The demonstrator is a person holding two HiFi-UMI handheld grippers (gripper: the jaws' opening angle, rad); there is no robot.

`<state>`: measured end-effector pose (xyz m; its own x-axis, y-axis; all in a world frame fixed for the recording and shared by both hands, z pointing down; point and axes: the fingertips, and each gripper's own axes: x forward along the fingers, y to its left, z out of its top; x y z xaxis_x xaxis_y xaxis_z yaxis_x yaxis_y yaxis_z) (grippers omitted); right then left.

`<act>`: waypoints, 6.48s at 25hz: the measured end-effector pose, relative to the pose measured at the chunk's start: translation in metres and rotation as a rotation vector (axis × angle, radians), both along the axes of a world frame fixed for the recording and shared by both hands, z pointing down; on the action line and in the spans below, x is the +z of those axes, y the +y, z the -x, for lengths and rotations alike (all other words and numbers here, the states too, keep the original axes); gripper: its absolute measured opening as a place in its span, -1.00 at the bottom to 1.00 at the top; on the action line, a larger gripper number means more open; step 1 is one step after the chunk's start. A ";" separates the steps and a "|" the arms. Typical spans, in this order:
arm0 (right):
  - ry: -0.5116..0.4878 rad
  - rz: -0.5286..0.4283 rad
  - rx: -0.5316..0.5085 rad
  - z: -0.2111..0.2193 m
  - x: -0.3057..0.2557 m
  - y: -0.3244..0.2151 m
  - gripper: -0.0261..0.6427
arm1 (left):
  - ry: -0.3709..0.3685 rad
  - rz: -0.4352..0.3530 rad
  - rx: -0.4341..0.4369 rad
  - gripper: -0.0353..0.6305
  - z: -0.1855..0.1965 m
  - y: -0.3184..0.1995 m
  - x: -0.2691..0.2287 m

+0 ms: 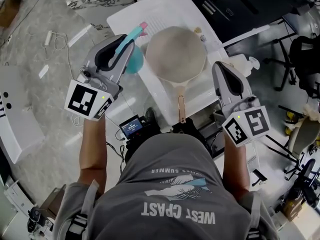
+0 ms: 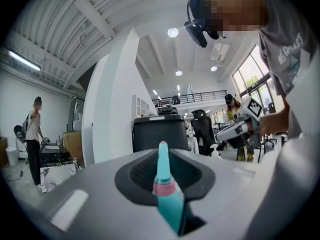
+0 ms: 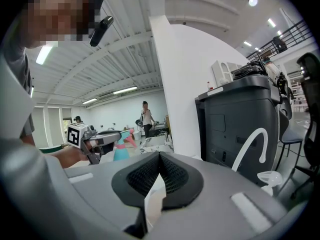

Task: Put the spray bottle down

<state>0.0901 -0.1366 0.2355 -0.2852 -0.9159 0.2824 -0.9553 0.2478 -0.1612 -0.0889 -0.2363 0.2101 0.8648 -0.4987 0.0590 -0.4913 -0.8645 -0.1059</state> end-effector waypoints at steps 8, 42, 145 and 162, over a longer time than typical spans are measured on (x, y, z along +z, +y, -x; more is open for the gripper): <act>-0.031 0.032 0.012 -0.019 0.021 -0.010 -0.92 | -0.017 0.026 -0.010 -0.71 -0.028 -0.031 0.023; -0.144 0.167 0.007 -0.082 0.101 0.004 -0.92 | -0.026 -0.012 -0.004 -0.71 -0.176 -0.126 0.111; -0.240 0.292 -0.086 -0.063 0.170 -0.009 -0.92 | 0.092 -0.011 0.169 -0.14 -0.293 -0.202 0.202; -0.210 0.169 -0.113 -0.034 0.113 0.000 -0.92 | 0.067 -0.119 0.145 -0.34 -0.213 -0.125 0.109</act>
<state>0.1237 -0.1365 0.3488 -0.4510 -0.8199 0.3527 -0.8647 0.3034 -0.4004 0.1242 -0.3617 0.3193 0.9281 -0.3684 -0.0532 -0.3718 -0.9102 -0.1825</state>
